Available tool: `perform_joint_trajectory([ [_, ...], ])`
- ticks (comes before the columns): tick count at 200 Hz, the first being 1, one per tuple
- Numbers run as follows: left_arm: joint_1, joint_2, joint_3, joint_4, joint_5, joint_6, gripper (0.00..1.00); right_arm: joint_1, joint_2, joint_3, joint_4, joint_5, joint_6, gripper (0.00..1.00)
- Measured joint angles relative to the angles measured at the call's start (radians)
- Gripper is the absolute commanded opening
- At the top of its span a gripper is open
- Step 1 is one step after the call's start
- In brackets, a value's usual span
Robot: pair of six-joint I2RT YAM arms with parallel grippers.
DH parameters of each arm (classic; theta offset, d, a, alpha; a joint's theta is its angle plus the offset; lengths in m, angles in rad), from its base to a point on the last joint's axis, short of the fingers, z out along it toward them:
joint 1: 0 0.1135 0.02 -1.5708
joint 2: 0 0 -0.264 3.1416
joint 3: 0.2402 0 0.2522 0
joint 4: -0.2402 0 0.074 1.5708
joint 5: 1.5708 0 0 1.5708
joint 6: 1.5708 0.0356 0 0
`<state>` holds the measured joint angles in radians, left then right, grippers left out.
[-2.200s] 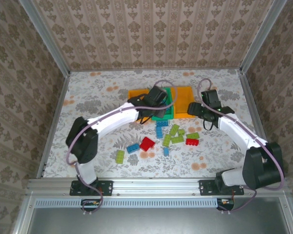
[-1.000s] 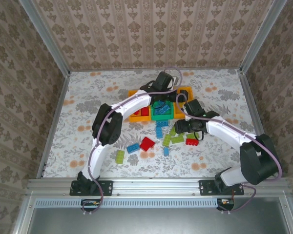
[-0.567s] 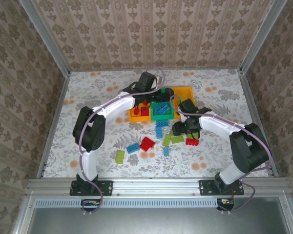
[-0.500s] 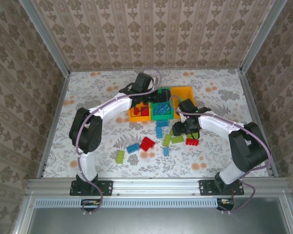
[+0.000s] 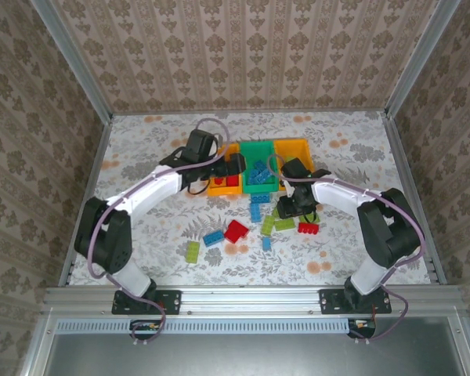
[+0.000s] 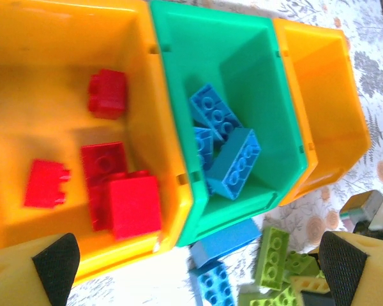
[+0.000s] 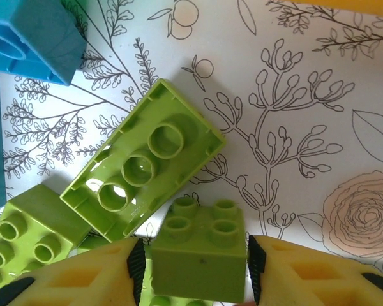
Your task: Sort the legos into containers by color
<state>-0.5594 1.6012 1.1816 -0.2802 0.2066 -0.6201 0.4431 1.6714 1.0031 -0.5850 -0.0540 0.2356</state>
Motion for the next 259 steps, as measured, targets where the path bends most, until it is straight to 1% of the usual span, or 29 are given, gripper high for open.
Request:
perform_joint_trajectory([
  [29, 0.048, -0.101, -0.099, -0.037, -0.027, 0.011, 1.0, 0.0, 0.002, 0.009, -0.005, 0.001, 0.001, 0.36],
  [48, 0.071, -0.167, -0.168, -0.073, -0.055, 0.022, 1.0, 0.0, 0.001, 0.019, -0.011, 0.0, 0.002, 0.35],
  [75, 0.067, -0.263, -0.242, -0.156, -0.111, 0.052, 1.0, -0.019, -0.021, 0.04, -0.01, -0.024, 0.01, 0.33],
  [94, 0.048, -0.329, -0.287, -0.218, -0.166, 0.07, 1.0, -0.057, -0.065, 0.06, 0.002, -0.062, 0.028, 0.34],
  [112, 0.004, -0.376, -0.323, -0.278, -0.22, 0.08, 1.0, -0.104, -0.099, 0.089, 0.022, -0.089, 0.042, 0.33],
  [148, -0.083, -0.433, -0.422, -0.36, -0.292, 0.077, 1.0, -0.171, -0.107, 0.143, 0.081, -0.086, 0.084, 0.34],
  [171, -0.122, -0.458, -0.482, -0.403, -0.321, 0.054, 1.0, -0.186, -0.059, 0.197, 0.102, -0.043, 0.113, 0.34],
  [217, -0.181, -0.498, -0.537, -0.443, -0.354, -0.011, 1.0, -0.186, 0.109, 0.315, 0.111, 0.036, 0.139, 0.37],
  [238, -0.189, -0.498, -0.56, -0.445, -0.358, -0.035, 1.0, -0.186, 0.171, 0.356, 0.109, 0.064, 0.148, 0.43],
  [249, -0.193, -0.498, -0.573, -0.445, -0.357, -0.043, 1.0, -0.187, 0.185, 0.36, 0.108, 0.076, 0.153, 0.44],
  [259, -0.196, -0.499, -0.587, -0.444, -0.351, -0.05, 1.0, -0.187, 0.193, 0.36, 0.105, 0.081, 0.159, 0.48],
])
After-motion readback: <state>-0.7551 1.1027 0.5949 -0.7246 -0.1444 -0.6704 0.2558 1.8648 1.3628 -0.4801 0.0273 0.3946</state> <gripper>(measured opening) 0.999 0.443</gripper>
